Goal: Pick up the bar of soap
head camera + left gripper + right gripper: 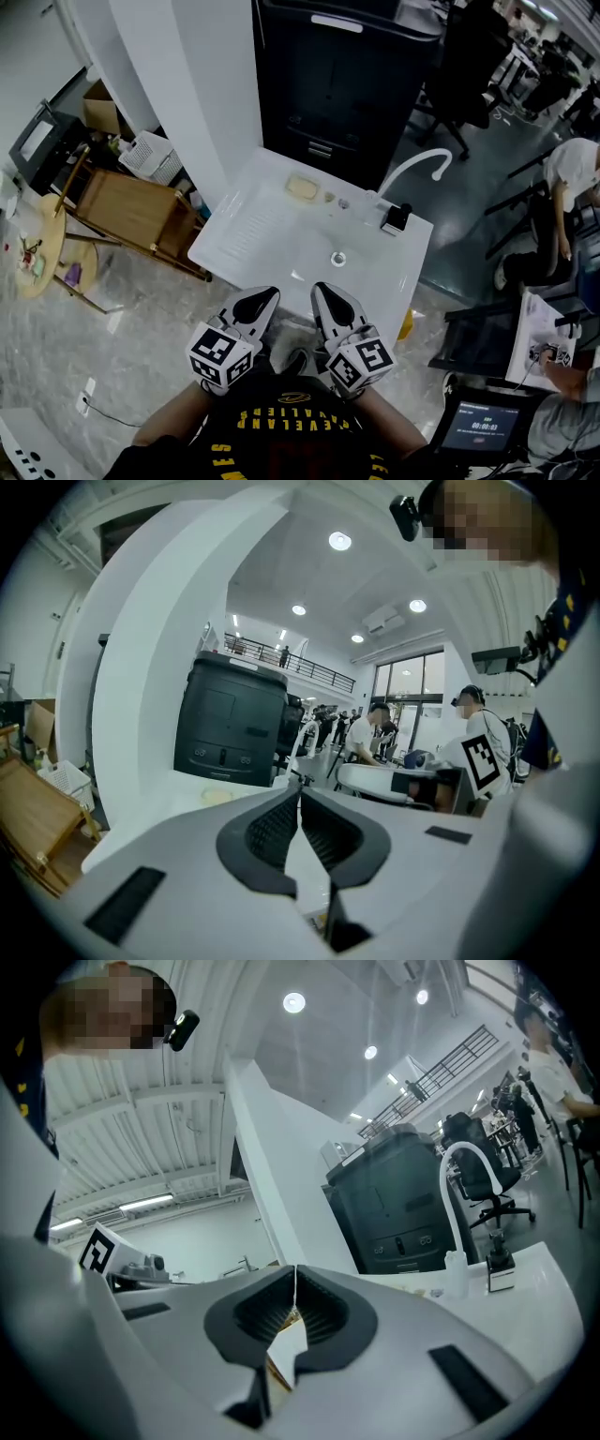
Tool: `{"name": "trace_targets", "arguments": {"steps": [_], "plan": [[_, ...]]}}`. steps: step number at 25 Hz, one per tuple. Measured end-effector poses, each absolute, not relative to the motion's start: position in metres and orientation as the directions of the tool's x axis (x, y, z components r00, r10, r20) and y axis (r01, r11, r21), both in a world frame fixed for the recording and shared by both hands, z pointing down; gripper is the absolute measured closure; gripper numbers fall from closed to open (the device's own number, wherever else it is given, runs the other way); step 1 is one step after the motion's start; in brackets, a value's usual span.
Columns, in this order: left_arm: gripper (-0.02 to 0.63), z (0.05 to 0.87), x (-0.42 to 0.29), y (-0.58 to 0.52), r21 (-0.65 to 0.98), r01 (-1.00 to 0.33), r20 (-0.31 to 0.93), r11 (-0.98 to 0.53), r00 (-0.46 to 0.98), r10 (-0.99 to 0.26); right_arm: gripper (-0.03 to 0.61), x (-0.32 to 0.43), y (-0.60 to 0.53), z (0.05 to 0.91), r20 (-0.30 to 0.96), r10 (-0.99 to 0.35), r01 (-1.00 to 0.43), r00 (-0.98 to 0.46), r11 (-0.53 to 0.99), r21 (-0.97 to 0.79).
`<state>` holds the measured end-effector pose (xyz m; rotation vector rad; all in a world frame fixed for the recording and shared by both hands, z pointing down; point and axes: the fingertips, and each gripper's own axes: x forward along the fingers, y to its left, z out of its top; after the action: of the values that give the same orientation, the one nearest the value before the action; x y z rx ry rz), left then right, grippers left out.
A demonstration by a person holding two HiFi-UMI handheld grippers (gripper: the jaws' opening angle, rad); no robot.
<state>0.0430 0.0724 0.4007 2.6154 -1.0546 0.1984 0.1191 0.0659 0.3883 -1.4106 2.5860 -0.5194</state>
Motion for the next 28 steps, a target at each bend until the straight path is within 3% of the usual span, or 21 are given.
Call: {"name": "trace_targets", "arguments": {"steps": [9, 17, 28], "plan": [[0.594, 0.425, 0.034, -0.005, 0.227, -0.679, 0.257, -0.698, 0.733, -0.629, 0.560, 0.128, 0.005, 0.416, 0.098, -0.870, -0.836, -0.483, 0.425, -0.347], [0.592, 0.449, 0.031, -0.096, 0.220, -0.568, 0.297, -0.793, 0.813, -0.500, 0.560, 0.121, -0.076, 0.438, 0.191, -0.902, -0.889, -0.386, 0.309, -0.339], [0.515, 0.509, 0.027, -0.185, 0.191, -0.486, 0.405, -0.853, 0.831, -0.383, 0.558, 0.116, -0.158, 0.477, 0.323, -0.897, -0.942, -0.300, 0.225, -0.249]]}}
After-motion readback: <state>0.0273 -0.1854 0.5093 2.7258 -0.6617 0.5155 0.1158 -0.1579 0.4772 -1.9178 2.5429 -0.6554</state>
